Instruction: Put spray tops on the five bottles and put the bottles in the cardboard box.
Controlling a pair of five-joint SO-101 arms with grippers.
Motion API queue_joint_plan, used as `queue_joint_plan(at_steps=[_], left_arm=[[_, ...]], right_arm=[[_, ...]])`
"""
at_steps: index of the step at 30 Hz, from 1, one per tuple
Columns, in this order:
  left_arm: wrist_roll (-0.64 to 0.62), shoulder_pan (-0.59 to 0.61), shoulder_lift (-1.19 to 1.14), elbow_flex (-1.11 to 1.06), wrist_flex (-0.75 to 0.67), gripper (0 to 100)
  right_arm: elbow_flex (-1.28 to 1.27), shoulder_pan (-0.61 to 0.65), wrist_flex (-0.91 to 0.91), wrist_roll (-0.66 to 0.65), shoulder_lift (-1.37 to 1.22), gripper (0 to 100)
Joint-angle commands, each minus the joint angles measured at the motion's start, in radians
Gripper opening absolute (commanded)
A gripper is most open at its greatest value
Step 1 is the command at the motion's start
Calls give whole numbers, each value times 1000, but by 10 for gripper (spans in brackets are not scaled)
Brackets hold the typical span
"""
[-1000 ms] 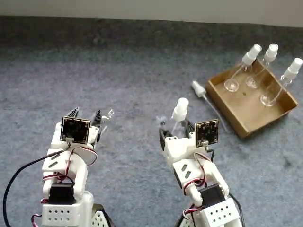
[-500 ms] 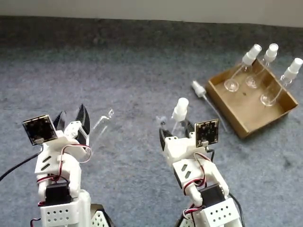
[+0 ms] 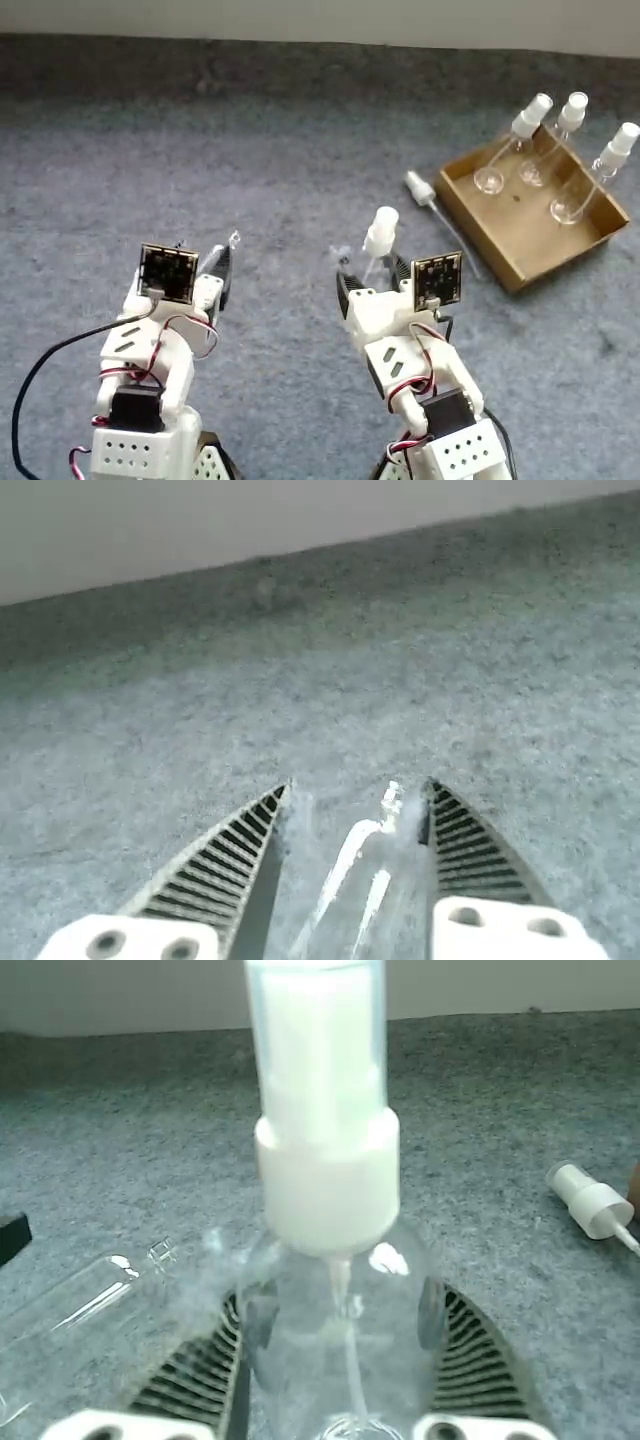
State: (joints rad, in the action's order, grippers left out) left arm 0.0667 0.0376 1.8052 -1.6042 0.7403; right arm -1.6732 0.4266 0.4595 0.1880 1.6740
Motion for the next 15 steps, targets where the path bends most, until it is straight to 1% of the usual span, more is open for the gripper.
queue_joint_plan(at_steps=[1, 4, 5, 12, 15], left_arm=[[15, -36, 7, 5, 37, 140], [18, -36, 7, 12, 37, 38], [18, -42, 7, 15, 37, 30], [14, -38, 7, 7, 37, 150], [11, -45, 7, 4, 37, 179]], right_arm=[[-125, 2, 1, -6, 12, 135], [-125, 2, 1, -6, 12, 135], [-125, 2, 1, -6, 12, 135], [-125, 2, 1, -6, 12, 135], [-125, 1, 1, -6, 12, 135]])
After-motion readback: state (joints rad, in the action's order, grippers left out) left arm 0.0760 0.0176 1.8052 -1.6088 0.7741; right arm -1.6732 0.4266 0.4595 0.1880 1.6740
